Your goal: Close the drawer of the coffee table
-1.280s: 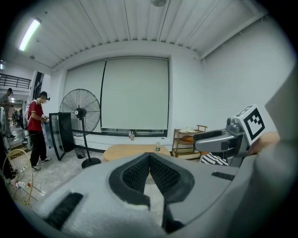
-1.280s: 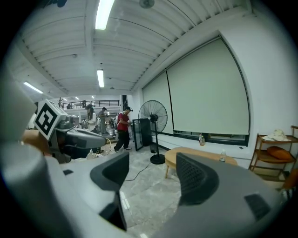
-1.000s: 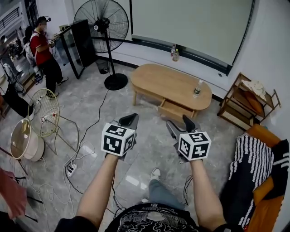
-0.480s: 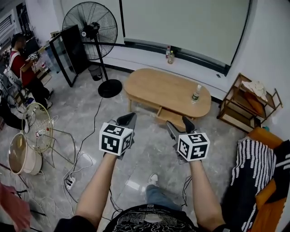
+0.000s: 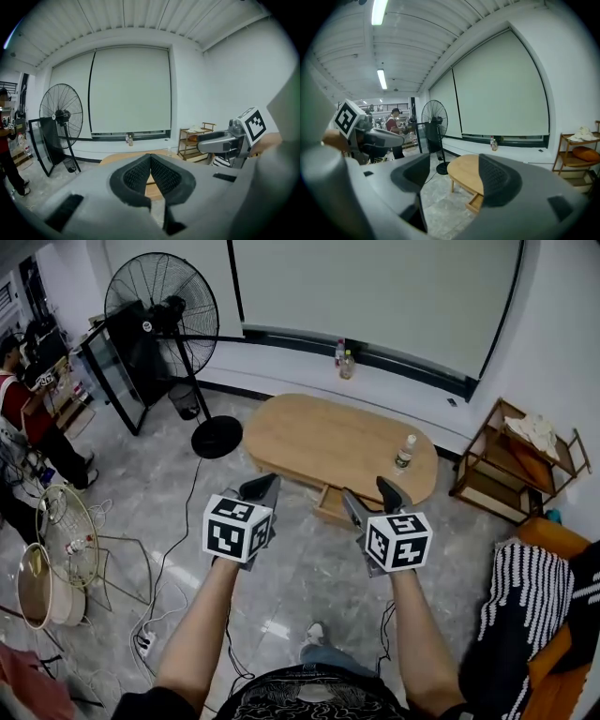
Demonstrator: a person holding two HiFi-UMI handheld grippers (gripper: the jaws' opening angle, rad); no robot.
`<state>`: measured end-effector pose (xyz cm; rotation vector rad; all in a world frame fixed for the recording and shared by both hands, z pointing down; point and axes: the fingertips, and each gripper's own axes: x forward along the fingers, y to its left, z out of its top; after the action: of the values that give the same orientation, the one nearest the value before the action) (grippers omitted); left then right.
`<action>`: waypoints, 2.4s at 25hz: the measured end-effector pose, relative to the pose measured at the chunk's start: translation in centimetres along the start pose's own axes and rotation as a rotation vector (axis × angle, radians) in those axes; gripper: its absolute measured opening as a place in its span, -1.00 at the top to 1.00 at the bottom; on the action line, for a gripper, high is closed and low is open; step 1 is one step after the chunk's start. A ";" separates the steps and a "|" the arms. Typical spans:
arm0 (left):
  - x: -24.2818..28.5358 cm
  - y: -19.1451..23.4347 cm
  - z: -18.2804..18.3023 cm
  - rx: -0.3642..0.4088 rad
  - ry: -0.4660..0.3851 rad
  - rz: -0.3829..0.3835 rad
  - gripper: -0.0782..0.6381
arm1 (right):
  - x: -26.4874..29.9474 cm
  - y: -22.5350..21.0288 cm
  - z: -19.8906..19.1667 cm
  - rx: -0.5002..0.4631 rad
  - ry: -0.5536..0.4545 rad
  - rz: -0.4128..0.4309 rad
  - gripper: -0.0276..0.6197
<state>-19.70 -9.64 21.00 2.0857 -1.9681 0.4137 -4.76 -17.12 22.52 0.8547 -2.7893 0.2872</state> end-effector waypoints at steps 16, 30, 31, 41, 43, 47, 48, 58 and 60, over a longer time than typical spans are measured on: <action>8.9 1.4 1.3 0.021 0.038 -0.086 0.78 | 4.6 -5.8 0.0 0.050 0.011 -0.074 -0.08; 17.1 4.4 1.3 0.078 0.052 -0.320 0.78 | 9.2 -7.7 -0.2 0.113 0.001 -0.288 -0.09; 17.7 4.5 1.4 0.081 0.054 -0.343 0.78 | 9.4 -7.8 -0.3 0.125 0.001 -0.310 -0.09; 21.7 4.9 -0.8 0.082 0.095 -0.505 0.78 | 10.7 -8.9 -2.2 0.253 -0.008 -0.448 -0.09; 22.1 4.7 -1.7 0.073 0.100 -0.522 0.78 | 10.7 -9.0 -3.1 0.276 -0.013 -0.454 -0.09; 22.6 4.3 -4.1 0.072 0.110 -0.528 0.78 | 10.4 -9.5 -5.9 0.318 -0.013 -0.451 -0.09; 22.8 4.3 -4.8 0.071 0.113 -0.522 0.78 | 10.3 -9.8 -6.7 0.327 -0.014 -0.449 -0.09; 24.5 2.0 -12.5 0.080 0.140 -0.460 0.78 | 10.9 -11.8 -16.9 0.459 -0.053 -0.374 -0.09; 24.9 1.3 -14.5 0.095 0.150 -0.455 0.78 | 11.1 -12.4 -19.3 0.493 -0.066 -0.362 -0.09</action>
<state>-20.31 -27.59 43.57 2.3922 -1.3593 0.5542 -3.97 -28.33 45.35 1.4723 -2.5804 0.9150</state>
